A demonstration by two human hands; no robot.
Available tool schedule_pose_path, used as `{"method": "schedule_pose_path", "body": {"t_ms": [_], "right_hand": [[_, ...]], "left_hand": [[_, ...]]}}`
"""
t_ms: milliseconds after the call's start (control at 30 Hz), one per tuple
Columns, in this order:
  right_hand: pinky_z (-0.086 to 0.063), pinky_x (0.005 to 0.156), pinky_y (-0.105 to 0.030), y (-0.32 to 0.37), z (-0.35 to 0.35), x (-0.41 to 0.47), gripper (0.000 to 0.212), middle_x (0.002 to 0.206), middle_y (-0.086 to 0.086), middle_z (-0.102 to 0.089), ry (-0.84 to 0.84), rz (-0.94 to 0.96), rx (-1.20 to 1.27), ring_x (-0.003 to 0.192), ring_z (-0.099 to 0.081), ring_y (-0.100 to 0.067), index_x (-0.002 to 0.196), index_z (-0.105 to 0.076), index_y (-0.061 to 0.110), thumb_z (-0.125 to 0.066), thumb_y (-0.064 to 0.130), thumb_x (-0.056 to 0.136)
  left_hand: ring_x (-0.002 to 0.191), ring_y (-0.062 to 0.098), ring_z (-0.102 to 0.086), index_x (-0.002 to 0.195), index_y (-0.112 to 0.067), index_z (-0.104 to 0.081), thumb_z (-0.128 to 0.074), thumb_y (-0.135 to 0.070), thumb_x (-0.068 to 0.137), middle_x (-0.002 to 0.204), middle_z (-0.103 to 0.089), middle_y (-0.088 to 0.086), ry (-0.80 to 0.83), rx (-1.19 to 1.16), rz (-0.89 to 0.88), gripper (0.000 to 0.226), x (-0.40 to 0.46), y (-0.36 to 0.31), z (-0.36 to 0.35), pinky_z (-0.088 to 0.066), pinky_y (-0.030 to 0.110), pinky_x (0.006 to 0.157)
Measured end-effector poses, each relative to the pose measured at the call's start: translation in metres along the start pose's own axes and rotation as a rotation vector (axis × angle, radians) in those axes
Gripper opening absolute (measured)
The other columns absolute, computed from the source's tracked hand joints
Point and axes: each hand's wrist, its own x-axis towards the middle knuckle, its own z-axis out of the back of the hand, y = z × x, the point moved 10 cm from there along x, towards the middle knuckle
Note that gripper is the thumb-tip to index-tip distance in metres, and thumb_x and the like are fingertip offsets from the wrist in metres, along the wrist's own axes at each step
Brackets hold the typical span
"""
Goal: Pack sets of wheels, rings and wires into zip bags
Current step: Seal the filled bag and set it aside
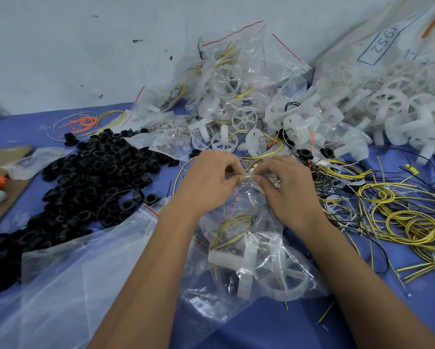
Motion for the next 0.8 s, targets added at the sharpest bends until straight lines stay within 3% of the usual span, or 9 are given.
{"method": "schedule_pose_path", "body": {"t_ms": [133,300,500,800], "right_hand": [[-0.046,0.079,-0.037,0.003,0.000,0.000,0.007,0.085,-0.001,-0.071,0.016,0.016,0.010,0.085,-0.060,-0.026,0.085,-0.075,0.007,-0.081,0.011,0.086],[-0.047,0.076,-0.040,0.005,0.001,0.002,0.009,0.078,-0.001,-0.069,0.021,0.024,0.040,0.079,-0.061,-0.025,0.079,-0.073,0.006,-0.080,0.004,0.083],[-0.049,0.080,-0.043,0.009,-0.009,-0.001,0.007,0.085,-0.002,-0.070,0.082,0.047,0.008,0.084,-0.061,-0.029,0.087,-0.073,0.006,-0.077,0.001,0.084],[-0.050,0.075,-0.044,0.004,-0.024,-0.003,0.008,0.077,0.000,-0.067,0.165,0.005,-0.002,0.079,-0.060,-0.025,0.081,-0.074,0.010,-0.078,0.004,0.081]], "left_hand": [[0.081,0.016,-0.067,0.079,-0.018,-0.076,-0.082,-0.015,0.082,0.081,-0.073,-0.005,-0.016,0.017,-0.034,0.008,0.000,-0.007,-0.002,-0.054,0.043,0.078],[0.083,0.013,-0.069,0.082,-0.019,-0.078,-0.083,-0.017,0.083,0.082,-0.074,-0.008,0.010,-0.022,-0.008,0.006,0.000,-0.001,-0.002,-0.056,0.041,0.081],[0.083,0.018,-0.066,0.084,-0.017,-0.076,-0.078,-0.011,0.084,0.081,-0.073,-0.002,0.054,0.045,-0.023,0.007,-0.001,-0.004,-0.007,-0.053,0.042,0.080],[0.075,0.016,-0.068,0.081,-0.011,-0.079,-0.082,-0.007,0.083,0.075,-0.072,-0.004,0.168,0.012,0.055,0.005,-0.004,0.015,-0.005,-0.054,0.030,0.075]]}}
